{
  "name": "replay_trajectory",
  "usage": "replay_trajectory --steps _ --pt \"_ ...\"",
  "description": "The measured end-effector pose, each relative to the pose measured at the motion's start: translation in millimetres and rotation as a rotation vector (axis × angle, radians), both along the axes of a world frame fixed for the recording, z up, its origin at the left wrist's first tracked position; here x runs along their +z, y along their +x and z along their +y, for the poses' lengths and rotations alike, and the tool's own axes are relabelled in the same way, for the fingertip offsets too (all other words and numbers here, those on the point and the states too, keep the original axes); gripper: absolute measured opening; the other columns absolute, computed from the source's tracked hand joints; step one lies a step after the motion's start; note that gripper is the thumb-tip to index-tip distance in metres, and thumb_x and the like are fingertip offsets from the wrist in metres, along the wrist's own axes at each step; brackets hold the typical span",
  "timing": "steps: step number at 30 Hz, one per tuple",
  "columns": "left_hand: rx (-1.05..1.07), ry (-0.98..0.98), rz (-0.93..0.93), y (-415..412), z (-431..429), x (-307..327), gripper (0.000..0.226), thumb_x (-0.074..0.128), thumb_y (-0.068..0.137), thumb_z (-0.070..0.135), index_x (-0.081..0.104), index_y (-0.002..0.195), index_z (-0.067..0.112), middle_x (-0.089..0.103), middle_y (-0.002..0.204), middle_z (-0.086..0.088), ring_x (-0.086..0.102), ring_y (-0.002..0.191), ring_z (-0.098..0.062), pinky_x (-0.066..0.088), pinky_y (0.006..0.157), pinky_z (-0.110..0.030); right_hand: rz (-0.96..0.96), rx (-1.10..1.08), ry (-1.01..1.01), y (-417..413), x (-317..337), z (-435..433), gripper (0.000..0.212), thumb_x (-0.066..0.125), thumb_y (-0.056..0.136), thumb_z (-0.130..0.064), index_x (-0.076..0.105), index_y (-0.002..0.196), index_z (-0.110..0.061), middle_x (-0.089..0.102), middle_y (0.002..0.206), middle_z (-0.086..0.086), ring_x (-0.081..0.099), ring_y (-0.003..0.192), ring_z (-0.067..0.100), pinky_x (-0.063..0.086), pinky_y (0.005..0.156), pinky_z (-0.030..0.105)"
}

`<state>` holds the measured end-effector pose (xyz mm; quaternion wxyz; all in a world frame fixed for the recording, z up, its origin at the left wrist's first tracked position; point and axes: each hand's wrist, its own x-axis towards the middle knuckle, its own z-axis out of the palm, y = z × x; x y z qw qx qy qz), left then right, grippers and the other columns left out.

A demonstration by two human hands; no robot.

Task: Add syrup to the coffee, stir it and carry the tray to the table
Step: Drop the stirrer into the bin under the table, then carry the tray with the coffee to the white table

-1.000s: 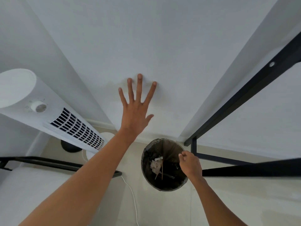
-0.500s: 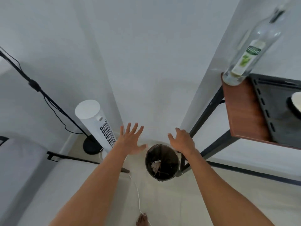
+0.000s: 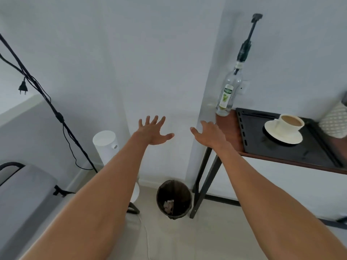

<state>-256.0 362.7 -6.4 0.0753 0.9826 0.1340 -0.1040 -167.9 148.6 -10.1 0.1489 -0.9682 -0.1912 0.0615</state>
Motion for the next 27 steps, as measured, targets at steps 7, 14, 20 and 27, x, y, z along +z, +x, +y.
replay_trajectory --steps 7,14,20,27 --pt "-0.075 -0.002 -0.05 -1.6 -86.2 25.6 0.094 0.03 0.093 0.078 -0.012 0.162 0.03 -0.008 0.173 -0.005 -0.01 0.159 -0.036 -0.007 0.124 -0.059 -0.055 -0.04 0.047 -18.2 28.3 -87.8 0.071 0.041 0.097 -0.063 0.044 0.148 -0.013 0.049 0.146 0.019 0.044 0.136 0.039 0.041 0.108 0.051" --pt "-0.162 0.011 -0.039 21.3 -165.6 36.2 0.094 0.03 0.092 0.079 -0.009 0.162 0.03 -0.007 0.173 -0.006 -0.008 0.159 -0.037 -0.005 0.124 -0.06 -0.096 -0.127 0.043 -13.7 38.5 -172.5 0.075 0.042 0.098 -0.063 0.038 0.153 -0.013 0.044 0.154 0.019 0.039 0.144 0.038 0.038 0.113 0.053" --pt "-0.215 -0.003 -0.051 67.8 -217.6 49.1 0.092 0.032 0.093 0.077 -0.008 0.162 0.031 -0.012 0.173 -0.006 -0.012 0.158 -0.035 -0.007 0.125 -0.058 -0.215 -0.161 0.059 25.3 52.6 -230.7 0.071 0.045 0.098 -0.06 0.043 0.15 -0.01 0.051 0.147 0.019 0.044 0.137 0.037 0.041 0.107 0.051" --pt "-0.247 -0.042 -0.102 143.3 -265.1 52.6 0.091 0.033 0.094 0.076 -0.007 0.163 0.032 -0.01 0.173 -0.007 -0.011 0.158 -0.034 -0.008 0.126 -0.057 -0.211 -0.254 0.069 93.1 60.0 -290.5 0.069 0.044 0.099 -0.056 0.042 0.151 -0.011 0.046 0.152 0.018 0.036 0.144 0.036 0.033 0.114 0.05"
